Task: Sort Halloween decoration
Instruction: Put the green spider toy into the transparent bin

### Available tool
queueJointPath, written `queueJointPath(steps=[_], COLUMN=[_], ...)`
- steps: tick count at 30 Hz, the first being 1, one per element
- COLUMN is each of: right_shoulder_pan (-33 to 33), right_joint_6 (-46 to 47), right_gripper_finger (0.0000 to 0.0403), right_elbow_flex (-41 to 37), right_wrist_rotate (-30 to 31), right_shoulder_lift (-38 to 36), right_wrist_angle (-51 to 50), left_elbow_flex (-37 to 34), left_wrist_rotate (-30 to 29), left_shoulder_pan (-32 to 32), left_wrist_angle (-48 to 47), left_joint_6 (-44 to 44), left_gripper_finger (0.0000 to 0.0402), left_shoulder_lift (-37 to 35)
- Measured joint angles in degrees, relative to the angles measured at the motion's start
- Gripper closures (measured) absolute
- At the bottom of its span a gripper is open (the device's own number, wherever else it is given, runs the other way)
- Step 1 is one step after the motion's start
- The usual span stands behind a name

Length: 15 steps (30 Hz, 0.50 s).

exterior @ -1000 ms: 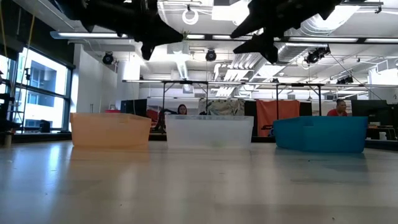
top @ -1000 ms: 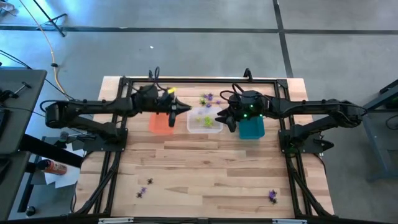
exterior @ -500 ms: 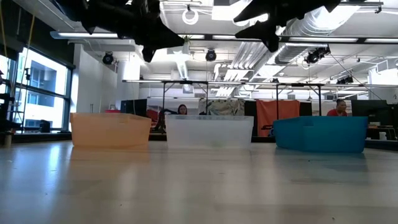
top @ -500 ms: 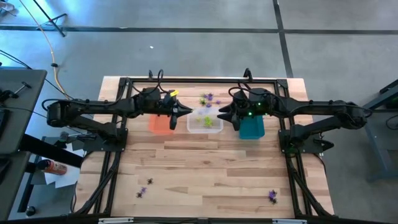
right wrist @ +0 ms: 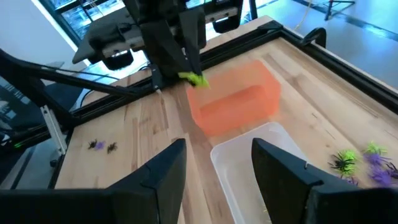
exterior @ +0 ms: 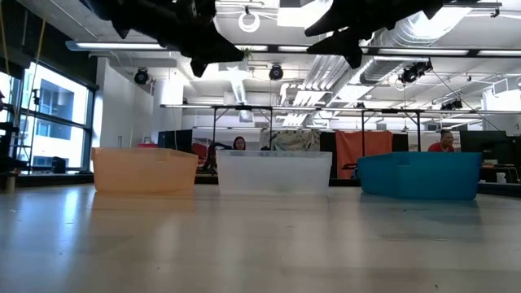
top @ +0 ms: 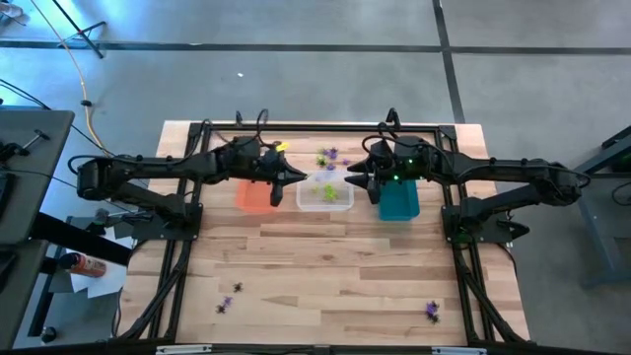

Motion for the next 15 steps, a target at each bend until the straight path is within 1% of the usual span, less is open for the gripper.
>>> queueJointPath(steps=[4, 6, 9, 12, 15], right_shoulder_pan=[-0.8, -1.2, -1.6, -1.9, -1.9], right_joint_6=[-0.1, -0.1, -0.2, -0.1, 0.1], right_gripper_finger=[0.0224, 0.0224, 0.0224, 0.0224, 0.0224], right_elbow_flex=[0.0, 0.0, 0.0, 0.0, 0.0], right_wrist_rotate=[0.0, 0.0, 0.0, 0.0, 0.0], right_shoulder_lift=[-0.4, -1.0, -1.6, -1.8, -1.8], right_wrist_angle=[0.0, -0.5, -1.5, -2.4, -3.7], left_elbow_flex=[8.3, 12.8, 17.9, 19.4, 19.4], left_wrist_rotate=[-1.5, -2.8, -4.4, -7.1, -9.1], left_shoulder_pan=[0.1, 0.4, 0.4, 0.4, 0.5], left_wrist_angle=[-10.6, -17.6, -25.0, -27.3, -26.6], left_joint_6=[3.8, 5.3, 6.4, 8.4, 8.3], left_gripper_finger=[0.0401, 0.0401, 0.0401, 0.0401, 0.0401], left_shoulder_lift=[6.1, 10.0, 15.7, 20.5, 24.8])
